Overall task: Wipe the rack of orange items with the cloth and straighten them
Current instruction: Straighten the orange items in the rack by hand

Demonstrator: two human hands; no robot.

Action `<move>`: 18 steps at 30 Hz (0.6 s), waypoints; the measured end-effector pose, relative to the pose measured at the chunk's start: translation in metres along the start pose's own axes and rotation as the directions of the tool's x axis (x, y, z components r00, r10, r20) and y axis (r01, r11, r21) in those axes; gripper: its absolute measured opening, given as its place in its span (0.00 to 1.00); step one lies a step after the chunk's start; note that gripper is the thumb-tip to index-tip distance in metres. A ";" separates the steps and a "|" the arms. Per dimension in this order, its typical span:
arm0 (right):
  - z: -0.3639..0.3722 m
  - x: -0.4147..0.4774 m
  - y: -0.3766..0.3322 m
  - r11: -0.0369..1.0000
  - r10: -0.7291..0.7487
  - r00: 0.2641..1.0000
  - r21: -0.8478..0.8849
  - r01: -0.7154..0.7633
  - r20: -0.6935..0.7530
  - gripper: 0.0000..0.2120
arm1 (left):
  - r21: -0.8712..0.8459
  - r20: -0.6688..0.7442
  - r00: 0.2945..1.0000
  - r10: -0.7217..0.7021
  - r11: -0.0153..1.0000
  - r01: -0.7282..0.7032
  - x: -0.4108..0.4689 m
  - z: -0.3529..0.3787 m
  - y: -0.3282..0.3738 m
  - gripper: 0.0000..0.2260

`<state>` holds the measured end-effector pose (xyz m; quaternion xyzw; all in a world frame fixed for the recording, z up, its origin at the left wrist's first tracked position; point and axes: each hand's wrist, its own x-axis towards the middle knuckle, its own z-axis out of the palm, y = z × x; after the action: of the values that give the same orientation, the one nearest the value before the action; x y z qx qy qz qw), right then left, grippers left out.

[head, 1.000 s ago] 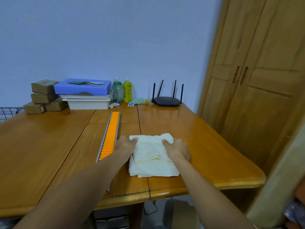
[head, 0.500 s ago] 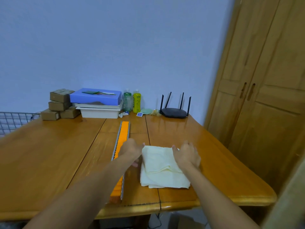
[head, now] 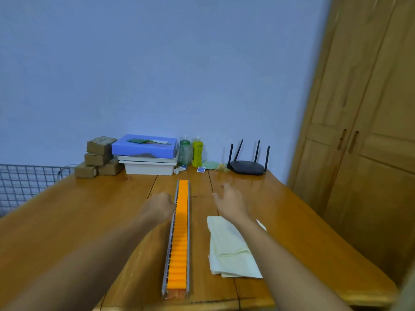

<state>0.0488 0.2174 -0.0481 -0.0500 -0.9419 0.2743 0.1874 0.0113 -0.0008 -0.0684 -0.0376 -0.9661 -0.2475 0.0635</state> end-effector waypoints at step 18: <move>0.133 0.152 0.000 0.999 -0.028 0.962 0.029 0.021 0.272 0.22 | 0.080 0.027 0.998 0.052 0.995 -0.054 0.149 0.061 -0.035 0.10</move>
<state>-0.1429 0.1810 -0.1024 0.0025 -0.9556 0.2883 0.0603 -0.1462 0.0043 -0.1164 -0.0638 -0.9747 -0.2059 0.0593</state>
